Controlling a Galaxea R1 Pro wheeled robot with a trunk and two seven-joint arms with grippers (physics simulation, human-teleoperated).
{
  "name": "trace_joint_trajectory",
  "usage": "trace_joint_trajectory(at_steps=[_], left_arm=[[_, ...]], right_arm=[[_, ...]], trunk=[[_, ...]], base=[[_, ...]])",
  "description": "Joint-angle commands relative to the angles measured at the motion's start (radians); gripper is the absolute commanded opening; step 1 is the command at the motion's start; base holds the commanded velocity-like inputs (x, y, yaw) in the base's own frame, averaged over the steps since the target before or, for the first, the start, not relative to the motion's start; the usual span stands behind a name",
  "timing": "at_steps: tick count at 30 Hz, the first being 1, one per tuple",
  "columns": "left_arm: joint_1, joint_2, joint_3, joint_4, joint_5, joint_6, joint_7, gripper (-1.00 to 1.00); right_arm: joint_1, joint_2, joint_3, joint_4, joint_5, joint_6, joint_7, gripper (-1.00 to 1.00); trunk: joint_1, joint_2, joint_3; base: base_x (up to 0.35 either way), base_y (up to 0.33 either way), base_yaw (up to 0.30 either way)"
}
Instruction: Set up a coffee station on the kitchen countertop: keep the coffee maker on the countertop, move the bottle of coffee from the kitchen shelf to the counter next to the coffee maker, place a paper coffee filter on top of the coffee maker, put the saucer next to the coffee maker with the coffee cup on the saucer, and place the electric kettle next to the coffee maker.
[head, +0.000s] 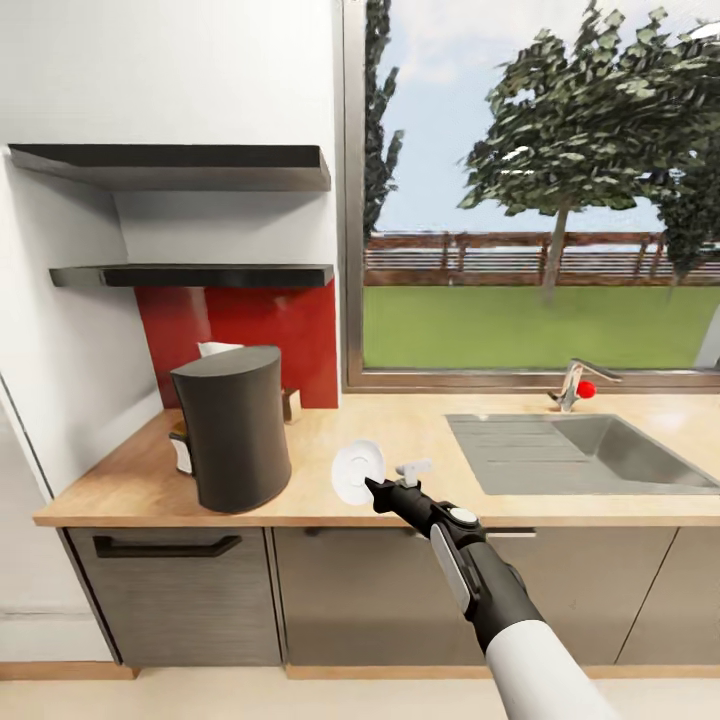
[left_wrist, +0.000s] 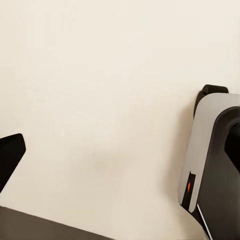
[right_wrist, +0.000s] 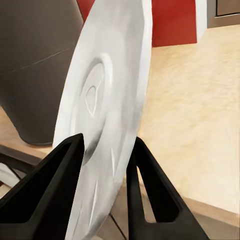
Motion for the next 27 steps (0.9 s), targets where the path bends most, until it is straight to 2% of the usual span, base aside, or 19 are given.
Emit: trace_joint_trajectory(at_steps=[1,10,27], left_arm=[[0.000,0.000,0.006,-0.002,0.000,0.006,-0.001,1.00],[0.001,0.007,0.011,-0.002,0.003,0.006,-0.002,1.00],[0.001,-0.002,0.004,-0.002,0.002,0.006,-0.002,1.00]], right_arm=[[0.000,0.000,-0.001,-0.001,-0.008,0.008,0.001,-1.00],[0.000,0.000,-0.002,-0.001,-0.008,0.008,0.001,-1.00],[0.000,0.000,-0.004,-0.001,-0.008,0.008,0.001,-1.00]], trunk=[[0.000,-0.001,-0.001],[0.000,-0.001,-0.001],[0.000,-0.001,-0.001]], base=[[-0.115,0.292,-0.056],[-0.019,0.318,-0.240],[0.000,0.339,-0.262]])
